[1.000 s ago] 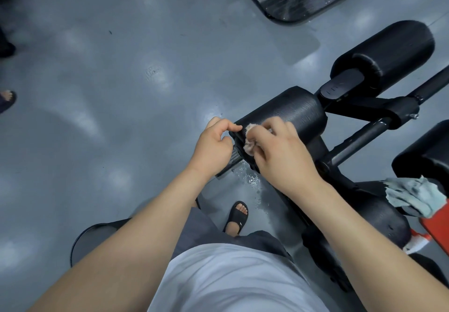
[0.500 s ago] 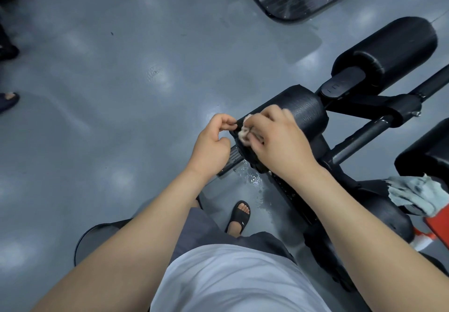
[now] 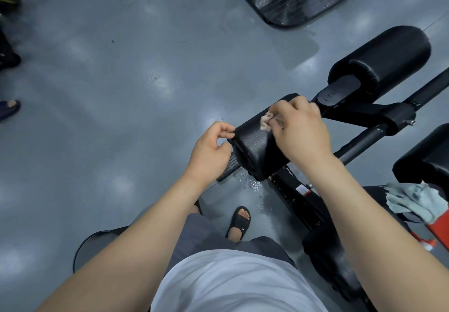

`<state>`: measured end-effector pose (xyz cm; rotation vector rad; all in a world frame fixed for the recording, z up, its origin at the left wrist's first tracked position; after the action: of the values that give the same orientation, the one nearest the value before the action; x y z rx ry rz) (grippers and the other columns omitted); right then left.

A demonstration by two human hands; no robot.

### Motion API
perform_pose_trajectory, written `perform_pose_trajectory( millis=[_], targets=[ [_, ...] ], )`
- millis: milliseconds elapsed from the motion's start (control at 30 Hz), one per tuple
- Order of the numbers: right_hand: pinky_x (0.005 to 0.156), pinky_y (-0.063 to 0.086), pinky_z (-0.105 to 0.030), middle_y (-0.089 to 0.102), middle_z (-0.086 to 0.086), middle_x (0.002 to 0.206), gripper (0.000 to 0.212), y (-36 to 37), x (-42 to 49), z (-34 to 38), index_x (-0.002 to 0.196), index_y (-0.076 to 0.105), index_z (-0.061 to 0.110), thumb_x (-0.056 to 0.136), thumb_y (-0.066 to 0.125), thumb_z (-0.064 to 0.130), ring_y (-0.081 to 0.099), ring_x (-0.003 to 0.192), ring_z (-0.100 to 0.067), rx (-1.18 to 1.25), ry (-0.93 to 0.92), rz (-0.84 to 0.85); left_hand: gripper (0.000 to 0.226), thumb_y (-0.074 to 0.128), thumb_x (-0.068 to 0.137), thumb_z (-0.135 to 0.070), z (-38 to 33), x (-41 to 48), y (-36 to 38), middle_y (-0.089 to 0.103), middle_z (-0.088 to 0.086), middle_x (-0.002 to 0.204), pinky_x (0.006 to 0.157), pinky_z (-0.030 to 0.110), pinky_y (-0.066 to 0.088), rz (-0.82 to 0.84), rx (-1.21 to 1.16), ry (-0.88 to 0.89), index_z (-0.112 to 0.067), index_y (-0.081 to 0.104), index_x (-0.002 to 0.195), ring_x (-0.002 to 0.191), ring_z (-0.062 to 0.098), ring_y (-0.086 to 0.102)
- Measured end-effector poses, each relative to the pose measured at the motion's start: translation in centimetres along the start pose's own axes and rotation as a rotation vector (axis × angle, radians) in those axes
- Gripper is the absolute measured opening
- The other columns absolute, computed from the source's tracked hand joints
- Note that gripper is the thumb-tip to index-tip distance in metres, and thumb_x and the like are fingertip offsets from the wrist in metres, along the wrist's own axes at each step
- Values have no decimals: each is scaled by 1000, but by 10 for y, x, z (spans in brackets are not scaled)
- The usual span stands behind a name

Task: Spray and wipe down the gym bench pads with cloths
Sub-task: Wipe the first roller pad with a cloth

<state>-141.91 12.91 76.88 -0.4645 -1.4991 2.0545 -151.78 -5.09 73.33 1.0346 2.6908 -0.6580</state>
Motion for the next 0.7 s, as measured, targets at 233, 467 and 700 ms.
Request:
perform_pose_trajectory(
  millis=[233,467,700],
  targets=[
    [73,51,-40,50,-3,112,22,-5,-25,17,111,63,24,95,57,39,46,101,-32,22,-64,36,26,59,93,-13,-7,16,11,55,-10,98,83,8,43,-3,75,8,-34,72,103,90,3,61],
    [74,52,-43,52,-3,112,15,-6,-11,-4,108,64,26,93,63,28,45,101,-31,97,-121,66,15,64,89,-16,-20,27,12,57,-7,101,82,12,44,15,192,40,-12,72,78,88,2,58],
    [83,46,-42,53,-11,110,19,-19,30,-40,112,65,17,98,55,25,45,101,-37,6,99,10,24,80,81,-34,-21,26,21,62,-8,105,84,17,44,27,239,39,-20,61,78,97,6,60]
  ],
)
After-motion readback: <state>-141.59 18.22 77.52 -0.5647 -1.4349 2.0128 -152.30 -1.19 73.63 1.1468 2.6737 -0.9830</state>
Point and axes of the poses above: each hand's wrist, its own x-axis towards the middle knuckle, its own y-axis out of the palm, z = x × y, the point moved 3 cm from there along x, towards the middle knuckle
